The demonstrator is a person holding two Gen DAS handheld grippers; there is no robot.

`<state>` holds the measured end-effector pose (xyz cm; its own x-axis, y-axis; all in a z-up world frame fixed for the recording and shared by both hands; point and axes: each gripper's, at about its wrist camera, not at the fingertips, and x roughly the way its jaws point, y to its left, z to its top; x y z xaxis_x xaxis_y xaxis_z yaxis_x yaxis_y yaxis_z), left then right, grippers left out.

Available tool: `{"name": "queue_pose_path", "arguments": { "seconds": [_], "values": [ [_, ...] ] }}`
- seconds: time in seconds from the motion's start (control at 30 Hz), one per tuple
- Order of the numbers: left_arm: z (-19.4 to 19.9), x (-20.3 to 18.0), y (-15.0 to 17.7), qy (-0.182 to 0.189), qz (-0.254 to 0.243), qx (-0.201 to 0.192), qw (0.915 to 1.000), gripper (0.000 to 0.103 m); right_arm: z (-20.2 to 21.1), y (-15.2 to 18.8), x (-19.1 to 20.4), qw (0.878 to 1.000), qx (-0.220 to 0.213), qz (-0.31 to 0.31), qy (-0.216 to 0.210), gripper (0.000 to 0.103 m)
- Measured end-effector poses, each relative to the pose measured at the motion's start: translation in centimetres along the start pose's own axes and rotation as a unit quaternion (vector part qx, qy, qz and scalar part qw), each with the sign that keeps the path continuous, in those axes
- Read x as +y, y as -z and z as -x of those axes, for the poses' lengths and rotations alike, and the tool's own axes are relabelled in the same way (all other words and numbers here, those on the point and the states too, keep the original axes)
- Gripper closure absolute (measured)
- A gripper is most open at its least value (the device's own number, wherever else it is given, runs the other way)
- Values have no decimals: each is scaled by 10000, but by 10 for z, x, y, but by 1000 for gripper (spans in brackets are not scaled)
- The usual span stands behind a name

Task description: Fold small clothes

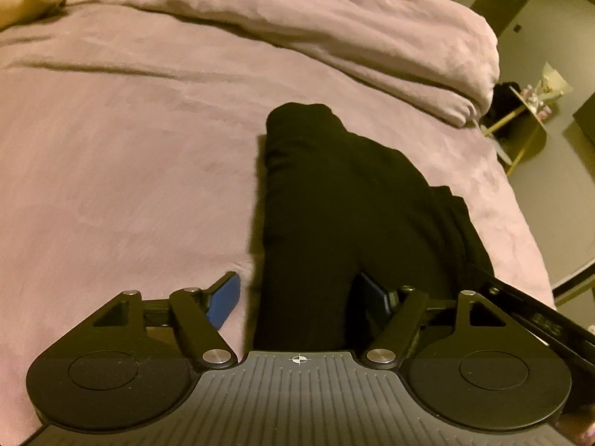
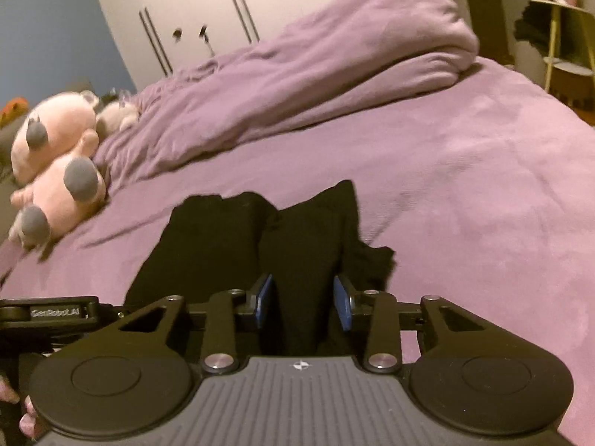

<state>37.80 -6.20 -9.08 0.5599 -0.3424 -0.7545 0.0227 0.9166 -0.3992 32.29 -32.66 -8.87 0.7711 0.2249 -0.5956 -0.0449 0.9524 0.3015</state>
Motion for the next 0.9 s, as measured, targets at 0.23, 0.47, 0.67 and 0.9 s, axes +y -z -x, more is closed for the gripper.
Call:
{"name": "queue_pose_path", "arguments": {
  "seconds": [0.23, 0.47, 0.67, 0.9],
  "values": [
    [7, -26, -19, -418, -755, -369, 9956, 27, 3, -1, 14, 9979, -431, 419, 230, 95],
    [-24, -28, -27, -584, -814, -171, 9948, 27, -19, 2, 1, 9968, -193, 304, 707, 94],
    [-36, -31, -24, -713, -865, -330, 9931, 22, -21, -8, 1, 9970, -236, 375, 641, 90],
    [-50, -28, -20, -1099, -935, -704, 9870, 9, -31, 6, -14, 9946, -526, 195, 871, 50]
  ]
}}
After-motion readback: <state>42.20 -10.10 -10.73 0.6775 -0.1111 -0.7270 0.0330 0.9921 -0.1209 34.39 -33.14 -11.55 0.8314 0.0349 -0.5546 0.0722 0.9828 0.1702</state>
